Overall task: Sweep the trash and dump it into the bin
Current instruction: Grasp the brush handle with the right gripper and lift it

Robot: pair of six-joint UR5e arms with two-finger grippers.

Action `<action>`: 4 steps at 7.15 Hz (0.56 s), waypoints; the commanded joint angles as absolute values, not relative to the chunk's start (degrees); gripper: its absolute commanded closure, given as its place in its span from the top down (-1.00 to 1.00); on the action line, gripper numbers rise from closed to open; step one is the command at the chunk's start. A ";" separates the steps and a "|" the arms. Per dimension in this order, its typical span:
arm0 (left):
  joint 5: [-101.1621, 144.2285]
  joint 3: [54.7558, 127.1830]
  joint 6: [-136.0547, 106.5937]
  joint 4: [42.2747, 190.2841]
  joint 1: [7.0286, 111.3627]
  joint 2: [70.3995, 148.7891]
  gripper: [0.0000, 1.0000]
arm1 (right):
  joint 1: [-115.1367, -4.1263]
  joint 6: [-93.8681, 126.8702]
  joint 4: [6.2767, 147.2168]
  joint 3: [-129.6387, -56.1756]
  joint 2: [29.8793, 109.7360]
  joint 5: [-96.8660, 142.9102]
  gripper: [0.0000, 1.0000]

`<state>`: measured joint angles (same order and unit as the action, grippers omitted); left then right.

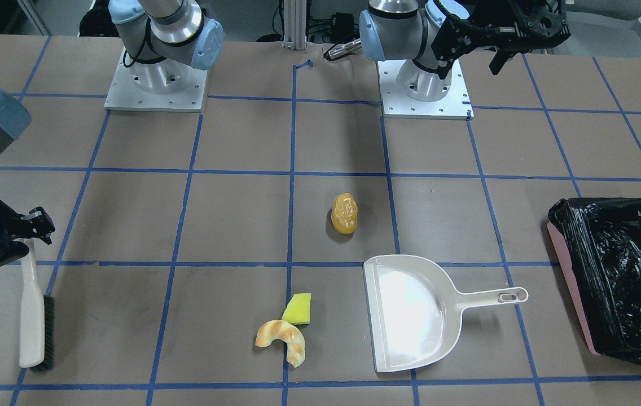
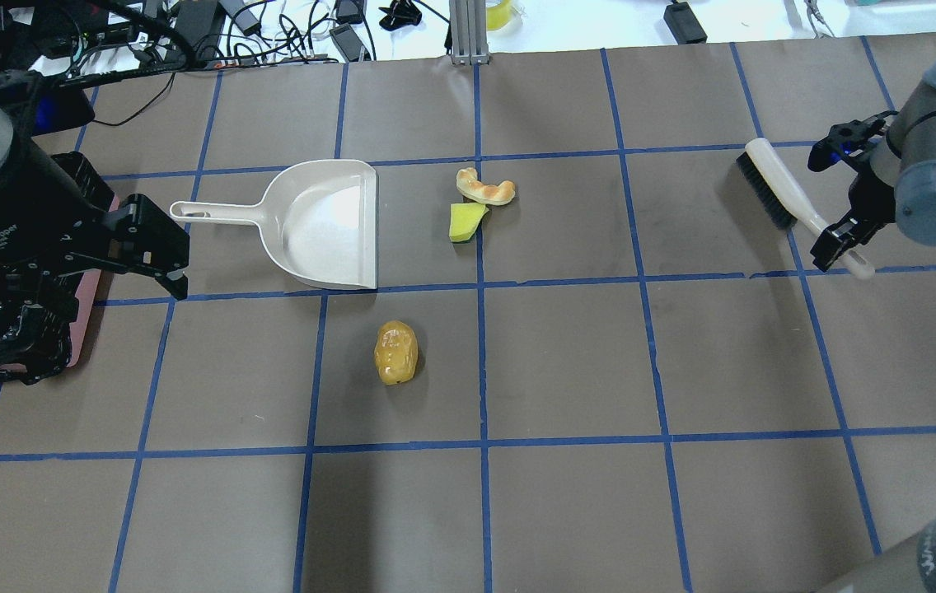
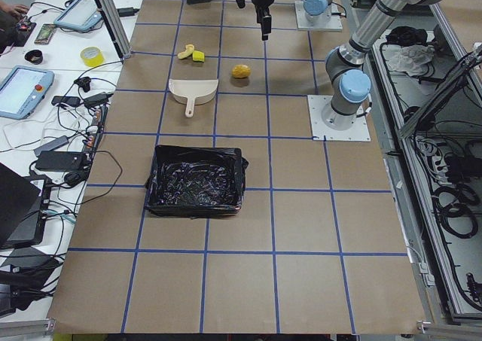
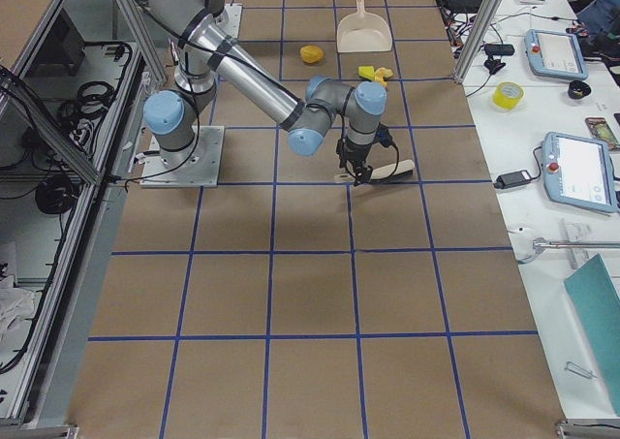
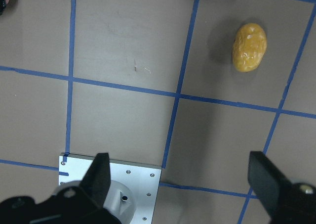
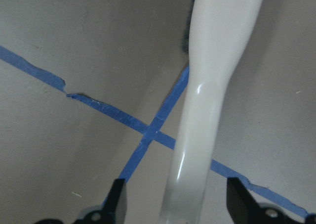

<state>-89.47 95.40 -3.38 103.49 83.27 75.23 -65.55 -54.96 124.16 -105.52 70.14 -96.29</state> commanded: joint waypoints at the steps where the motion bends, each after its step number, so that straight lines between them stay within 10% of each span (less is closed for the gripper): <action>1: -89.47 95.45 -3.34 103.53 83.32 75.23 1.00 | -65.48 -54.94 124.71 -105.47 70.22 -96.59 -0.90; 4: -89.47 95.62 -3.43 103.62 83.23 75.23 1.00 | -66.87 -43.16 123.06 -104.59 73.54 -97.03 -1.00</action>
